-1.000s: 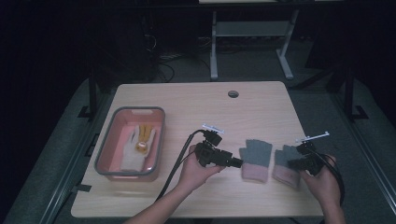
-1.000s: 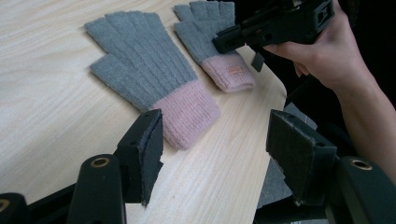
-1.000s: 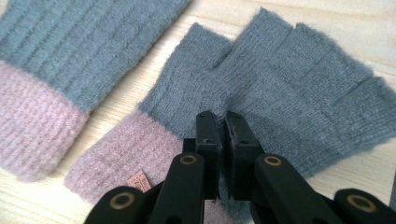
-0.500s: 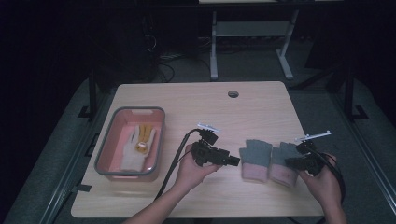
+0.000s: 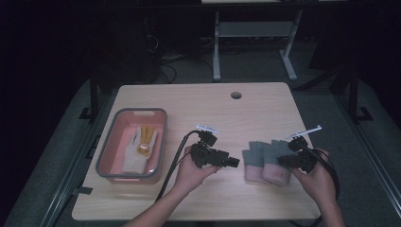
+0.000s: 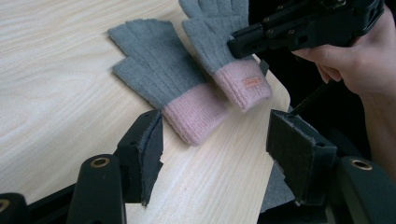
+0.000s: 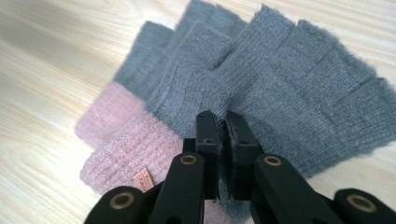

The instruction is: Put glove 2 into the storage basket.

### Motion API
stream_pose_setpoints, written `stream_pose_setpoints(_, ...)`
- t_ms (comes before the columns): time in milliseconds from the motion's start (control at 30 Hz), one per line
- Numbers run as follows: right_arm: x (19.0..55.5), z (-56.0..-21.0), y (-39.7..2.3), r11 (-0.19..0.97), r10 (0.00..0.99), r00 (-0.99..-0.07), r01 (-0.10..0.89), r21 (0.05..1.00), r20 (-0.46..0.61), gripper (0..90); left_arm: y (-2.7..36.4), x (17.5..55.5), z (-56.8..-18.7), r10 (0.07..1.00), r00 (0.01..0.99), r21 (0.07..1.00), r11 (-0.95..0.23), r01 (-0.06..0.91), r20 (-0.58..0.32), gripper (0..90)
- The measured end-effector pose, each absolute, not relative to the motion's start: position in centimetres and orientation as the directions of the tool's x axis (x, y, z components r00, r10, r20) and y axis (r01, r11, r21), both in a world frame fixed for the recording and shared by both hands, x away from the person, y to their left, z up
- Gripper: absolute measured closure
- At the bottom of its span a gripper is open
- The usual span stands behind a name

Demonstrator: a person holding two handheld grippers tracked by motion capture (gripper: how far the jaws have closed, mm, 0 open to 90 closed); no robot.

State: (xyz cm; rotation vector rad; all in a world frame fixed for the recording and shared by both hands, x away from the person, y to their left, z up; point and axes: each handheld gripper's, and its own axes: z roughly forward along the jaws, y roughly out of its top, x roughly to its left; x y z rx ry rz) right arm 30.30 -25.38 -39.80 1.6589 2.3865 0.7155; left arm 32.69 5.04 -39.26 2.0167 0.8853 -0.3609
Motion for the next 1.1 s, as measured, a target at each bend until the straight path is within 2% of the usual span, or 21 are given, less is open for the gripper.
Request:
stream_pose_setpoints(567, 32.8, -40.3, -20.9, 0.368, 0.883, -0.453, 0.832, 0.415, 0.124, 85.3, 5.6, 32.9, -39.6, 0.458, 0.691, 0.606, -0.344, 0.718, -0.559, 36.7)
stream_pose_setpoints(1100, 34.0, -41.4, -20.0, 0.401, 0.876, -0.47, 0.836, 0.374, 0.111, 83.4, 5.5, 33.2, -40.3, 0.461, 0.674, 0.587, -0.338, 0.735, -0.578, 36.8)
